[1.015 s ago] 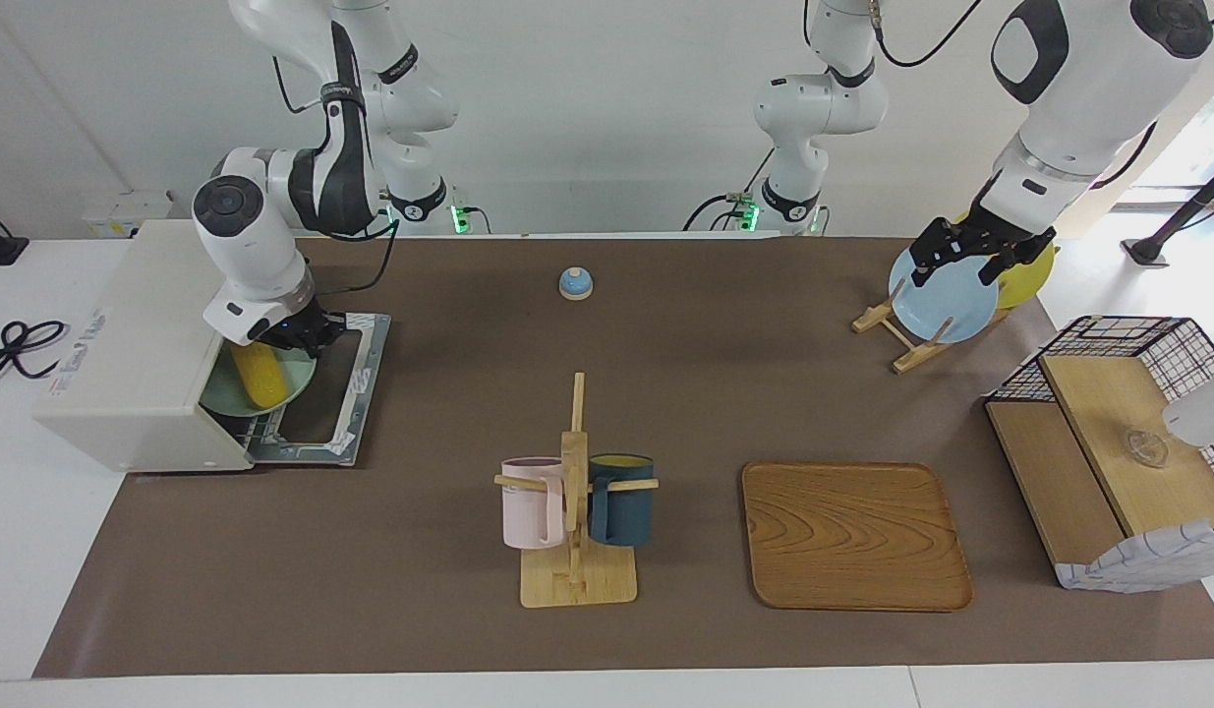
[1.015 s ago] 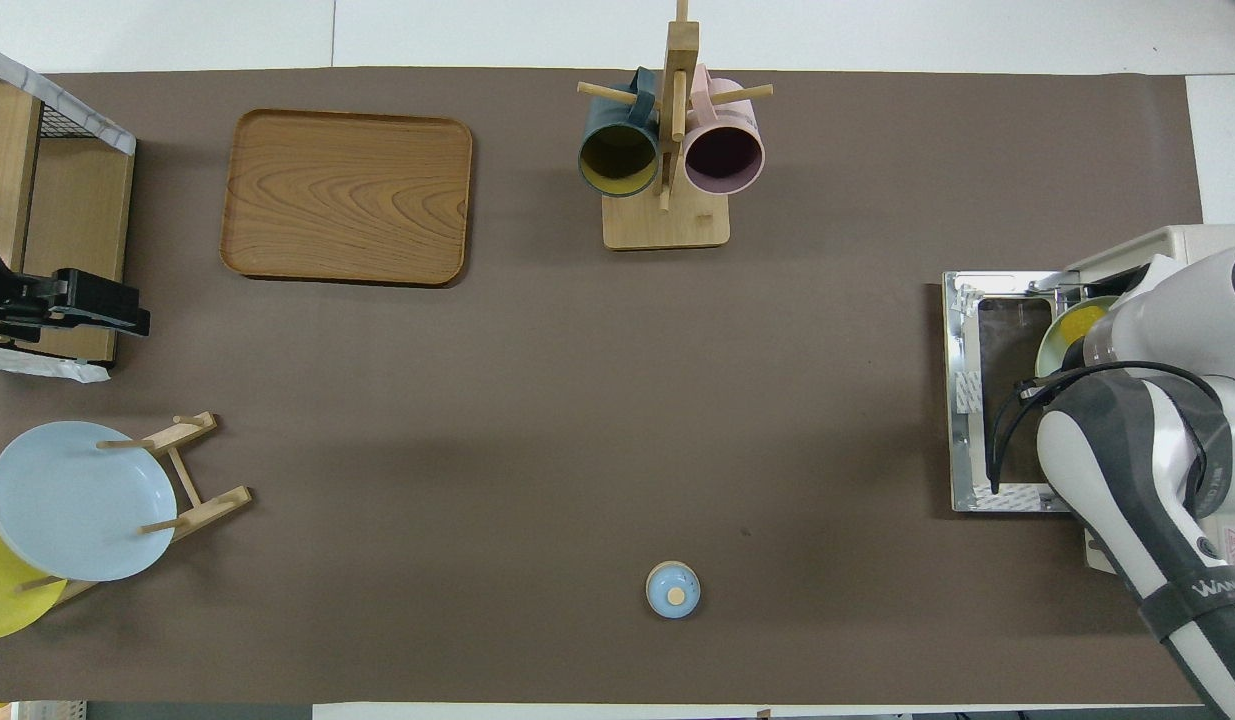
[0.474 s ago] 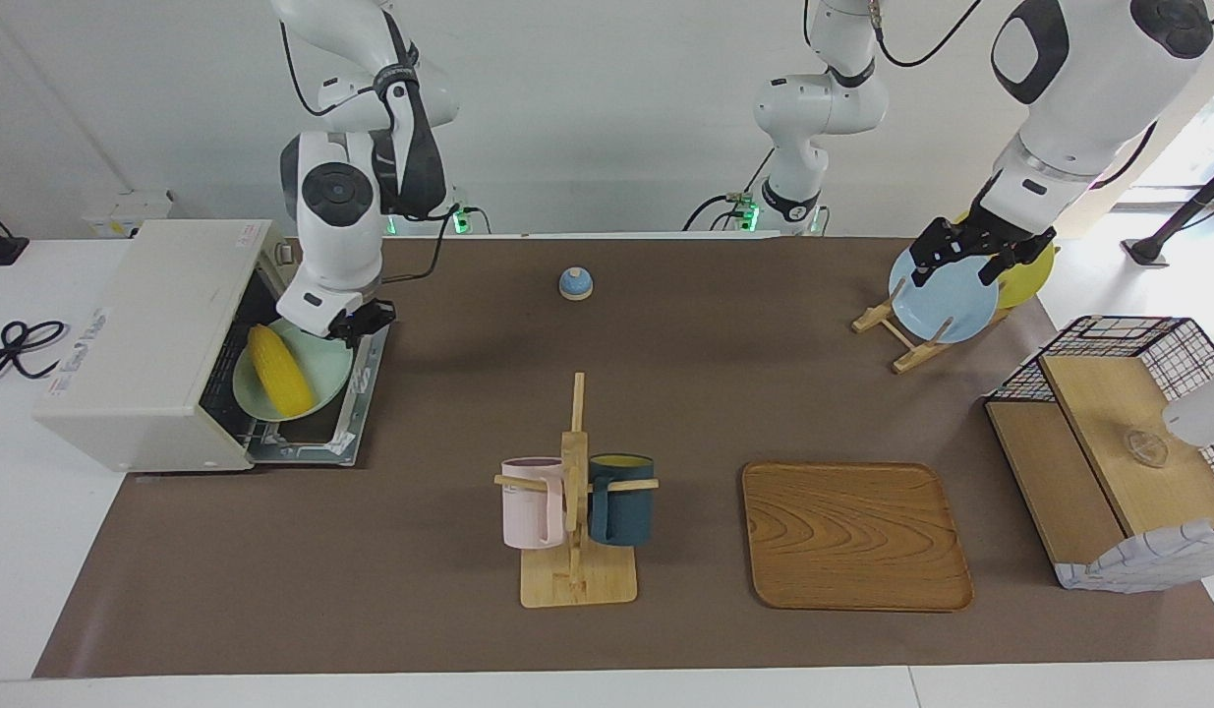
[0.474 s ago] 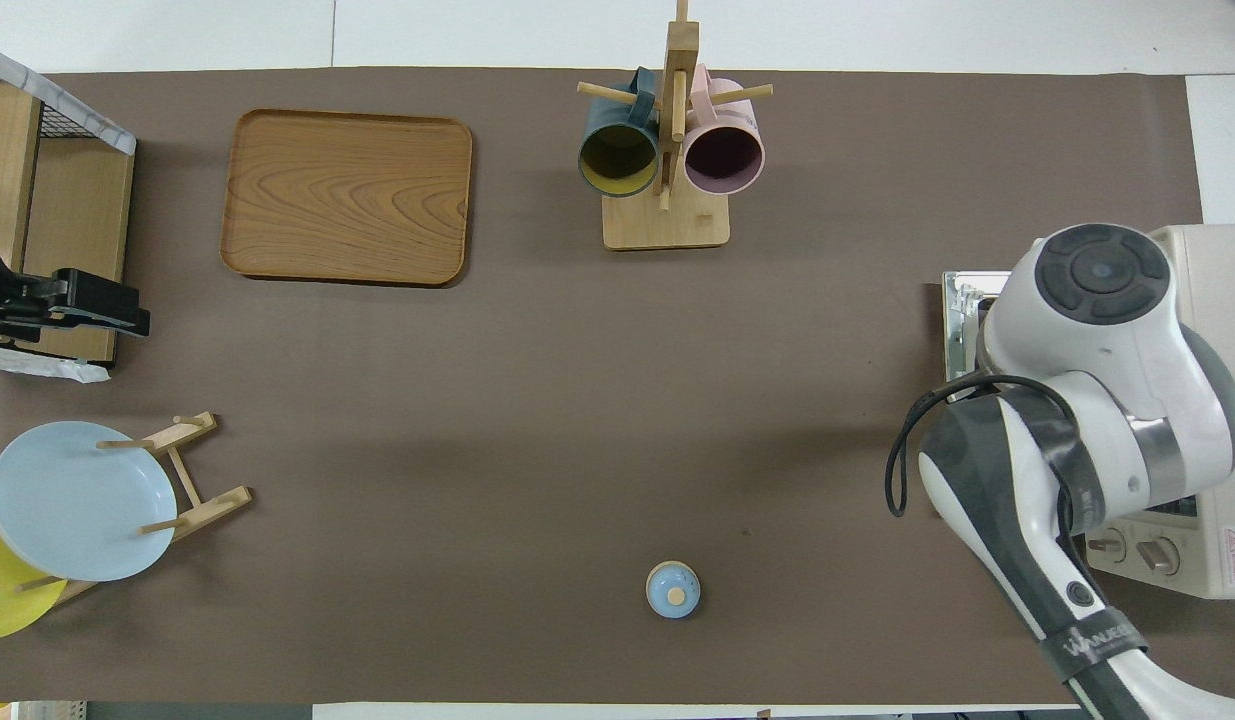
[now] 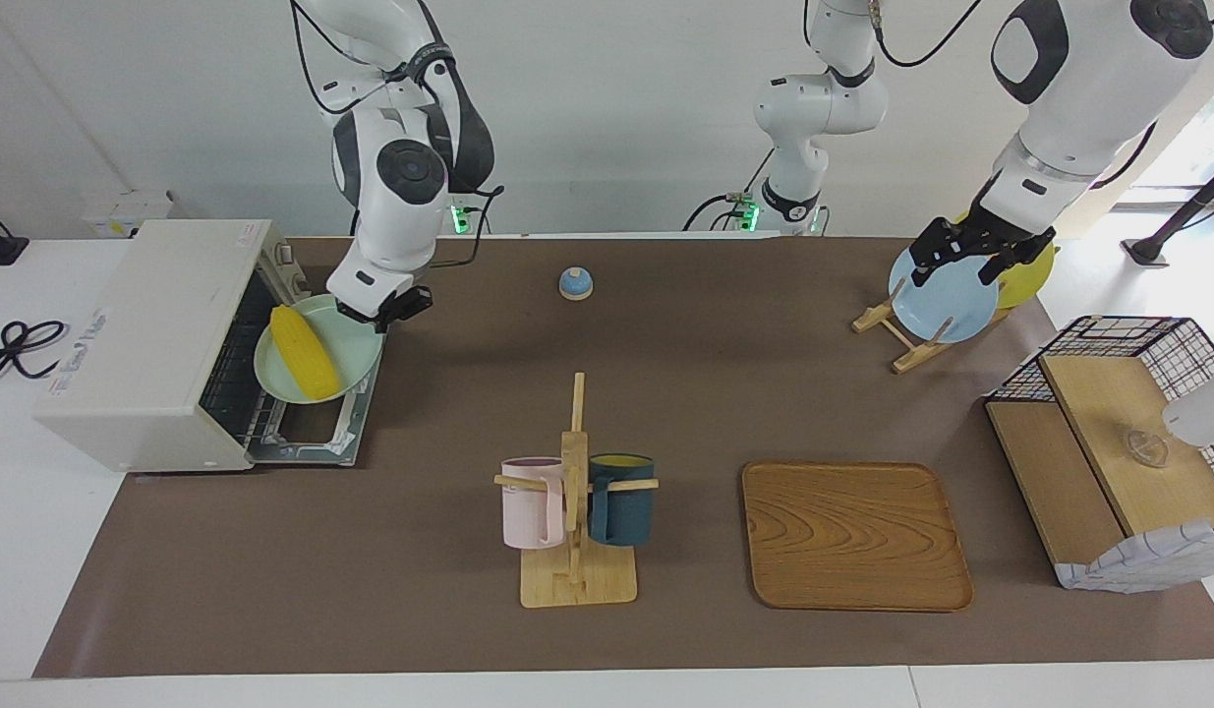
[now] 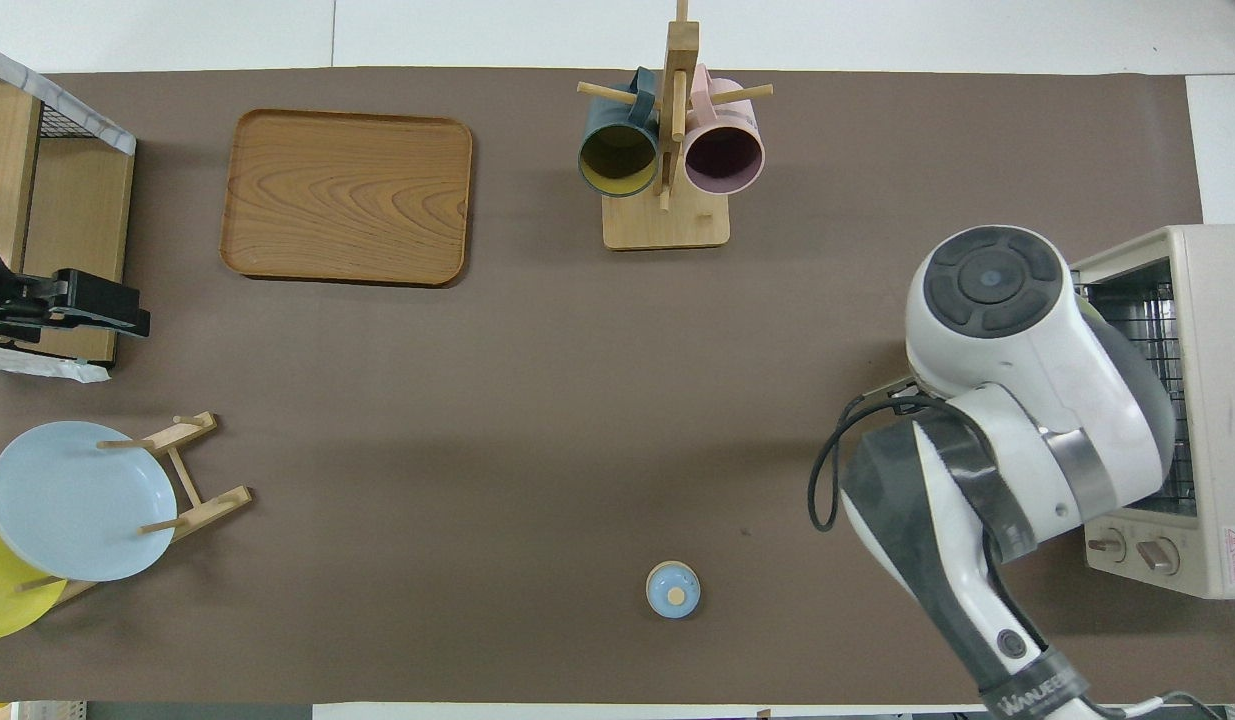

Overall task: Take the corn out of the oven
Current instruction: 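Pull the plate with corn out and set it mid-table with the right gripper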

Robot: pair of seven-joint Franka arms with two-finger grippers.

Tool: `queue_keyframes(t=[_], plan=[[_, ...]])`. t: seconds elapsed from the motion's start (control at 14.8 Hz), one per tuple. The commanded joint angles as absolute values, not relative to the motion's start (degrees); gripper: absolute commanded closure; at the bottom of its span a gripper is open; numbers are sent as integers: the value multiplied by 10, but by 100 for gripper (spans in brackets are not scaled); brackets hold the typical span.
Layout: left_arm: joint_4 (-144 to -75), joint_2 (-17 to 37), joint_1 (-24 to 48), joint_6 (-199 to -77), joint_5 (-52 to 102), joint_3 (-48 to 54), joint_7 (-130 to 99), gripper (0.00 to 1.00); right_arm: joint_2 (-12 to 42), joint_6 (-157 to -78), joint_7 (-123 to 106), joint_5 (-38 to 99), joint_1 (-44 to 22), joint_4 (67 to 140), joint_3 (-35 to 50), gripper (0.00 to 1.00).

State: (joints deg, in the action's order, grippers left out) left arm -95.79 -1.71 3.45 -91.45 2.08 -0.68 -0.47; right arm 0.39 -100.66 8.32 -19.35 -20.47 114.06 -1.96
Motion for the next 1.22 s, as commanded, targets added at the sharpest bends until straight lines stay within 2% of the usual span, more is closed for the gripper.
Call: queue_keyframes(t=[0.0,0.34,0.61,0.68,0.88,1.15], plan=[[-958,-25,30,-903,8,-4,-3,0,32,-995,175,-159,-263,1098,-14,100],[-958,-25,29,-904,8,-4,-4,0,104,-999,305,-107,-357,1008,-13,100],[-958,-25,29,-904,8,-6,-3,0,248,-990,451,-117,-448,877,-13,100],[-958,-25,29,-906,7,-6,-4,0,264,-997,468,-114,-450,869,-12,100],[-958,-25,28,-909,7,-8,-3,0,270,-1057,472,-92,-454,888,0,100],[-958,-24,28,-910,6,-9,-3,0,266,-1092,474,-62,-446,918,1,100]])
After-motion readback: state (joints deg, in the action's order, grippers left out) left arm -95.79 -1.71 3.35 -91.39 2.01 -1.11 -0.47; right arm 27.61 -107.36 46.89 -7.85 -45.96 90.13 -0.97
